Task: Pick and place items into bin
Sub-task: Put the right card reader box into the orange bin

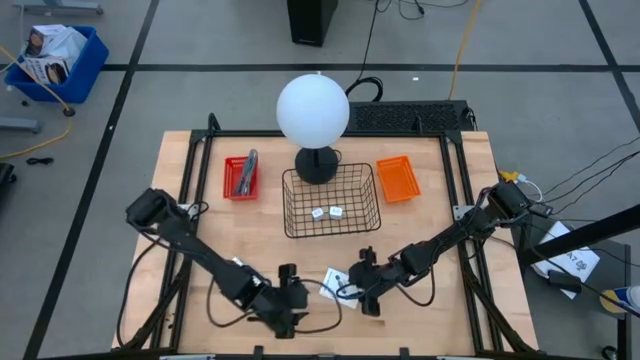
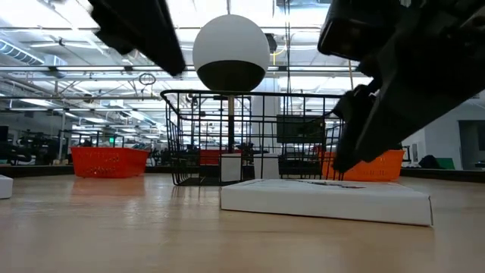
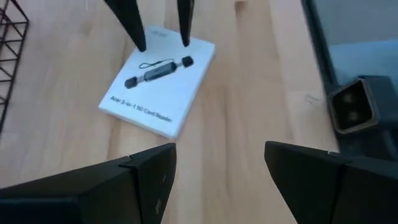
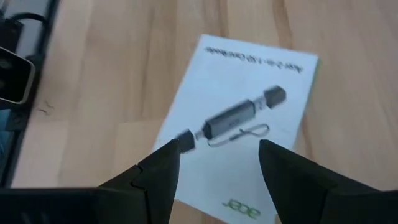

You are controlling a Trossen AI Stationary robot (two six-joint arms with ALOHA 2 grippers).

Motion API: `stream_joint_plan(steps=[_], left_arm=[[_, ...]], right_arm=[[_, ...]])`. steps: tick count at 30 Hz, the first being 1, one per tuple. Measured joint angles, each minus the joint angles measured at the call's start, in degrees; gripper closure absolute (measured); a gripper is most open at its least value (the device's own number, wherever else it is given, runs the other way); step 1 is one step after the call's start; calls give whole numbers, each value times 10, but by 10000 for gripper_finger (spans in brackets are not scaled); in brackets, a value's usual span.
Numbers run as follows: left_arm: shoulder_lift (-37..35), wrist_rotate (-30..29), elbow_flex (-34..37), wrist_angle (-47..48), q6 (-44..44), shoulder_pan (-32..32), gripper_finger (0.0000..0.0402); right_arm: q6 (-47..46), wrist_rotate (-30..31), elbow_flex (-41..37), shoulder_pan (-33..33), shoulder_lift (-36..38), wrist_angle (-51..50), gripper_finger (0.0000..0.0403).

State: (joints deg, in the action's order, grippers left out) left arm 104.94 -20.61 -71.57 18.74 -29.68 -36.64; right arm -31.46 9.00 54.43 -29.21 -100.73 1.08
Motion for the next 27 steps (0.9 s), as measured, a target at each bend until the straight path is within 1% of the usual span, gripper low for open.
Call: stream_joint_plan(steps=[6, 11, 15, 18, 23, 27], left_arm=[[51, 71, 0, -25, 4, 33, 149], [88, 77, 1, -66, 6, 45, 149], [92, 92, 1, -96, 5, 48, 152], [92, 74, 0, -108, 6, 46, 171], [92, 87, 0, -144, 22, 54, 222], [92, 88, 0, -140, 22, 66, 266]], right_arm=[[-42, 3, 0, 0, 0, -36, 193], [-40, 26, 0, 1, 1, -46, 193], [-43, 33, 0, 3, 16, -53, 200], [-64, 43, 0, 3, 26, -64, 225], [-84, 89, 0, 2, 25, -114, 284], [-68, 124, 0, -7, 34, -108, 327]])
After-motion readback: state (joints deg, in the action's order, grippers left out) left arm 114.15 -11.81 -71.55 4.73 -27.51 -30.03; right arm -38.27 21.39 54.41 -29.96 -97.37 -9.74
